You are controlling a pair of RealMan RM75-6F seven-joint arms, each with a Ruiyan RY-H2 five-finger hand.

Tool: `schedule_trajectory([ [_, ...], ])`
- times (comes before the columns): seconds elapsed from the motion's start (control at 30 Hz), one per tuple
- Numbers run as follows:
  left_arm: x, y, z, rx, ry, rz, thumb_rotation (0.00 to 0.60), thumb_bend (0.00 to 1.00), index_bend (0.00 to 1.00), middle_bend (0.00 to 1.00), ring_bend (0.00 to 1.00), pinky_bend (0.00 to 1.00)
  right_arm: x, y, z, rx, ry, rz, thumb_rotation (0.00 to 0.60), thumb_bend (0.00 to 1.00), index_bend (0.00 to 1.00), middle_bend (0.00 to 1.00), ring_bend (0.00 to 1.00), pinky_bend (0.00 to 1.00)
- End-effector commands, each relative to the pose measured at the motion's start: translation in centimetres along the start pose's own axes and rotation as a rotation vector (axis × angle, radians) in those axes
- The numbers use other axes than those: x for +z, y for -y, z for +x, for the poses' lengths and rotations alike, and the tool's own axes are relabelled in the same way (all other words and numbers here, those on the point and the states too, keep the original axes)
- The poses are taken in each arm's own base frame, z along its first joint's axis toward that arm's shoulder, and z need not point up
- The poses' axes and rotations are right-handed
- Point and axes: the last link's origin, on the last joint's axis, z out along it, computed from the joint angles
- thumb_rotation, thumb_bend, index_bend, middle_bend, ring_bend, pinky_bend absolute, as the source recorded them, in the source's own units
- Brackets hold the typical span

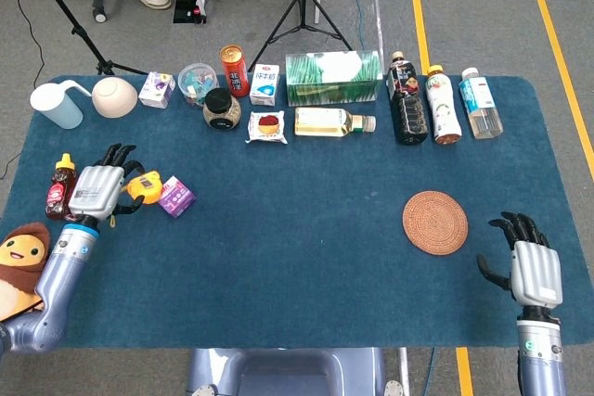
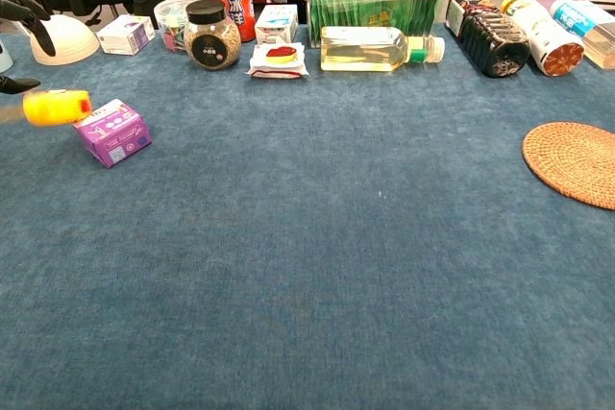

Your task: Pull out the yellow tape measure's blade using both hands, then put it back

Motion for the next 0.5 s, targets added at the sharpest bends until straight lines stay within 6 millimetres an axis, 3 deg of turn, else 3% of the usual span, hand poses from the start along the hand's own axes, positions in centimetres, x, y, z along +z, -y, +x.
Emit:
schedule_trajectory([
  [0.03,0.2,-0.1,-0.4,-0.001,0.018,0.002,0.6,0.3,0.37,0.11,0.03,0.27,0.0,0.0,-0.1,0.002,0.004,0.001,0.544,0.33,0.26,0.18,0.12,0.23],
  [0.27,0.8,-0.8,-0.9,-0.006,0.034,-0.01,0.6,0.3,0.37,0.11,0.03,0.27,-0.1,-0.1,0.0,0.003,0.002,0.0,0.546,0.33,0.26,0.18,0.12,0.22],
  [0.5,0.2,0.5,-0.3,0.013,0.027,0.022,0.6,0.3,0.37,0.11,0.03,0.28,0.0,-0.1,0.0,0.003,0.003,0.002,0.543,0.33,0.26,0.18,0.12,0.22],
])
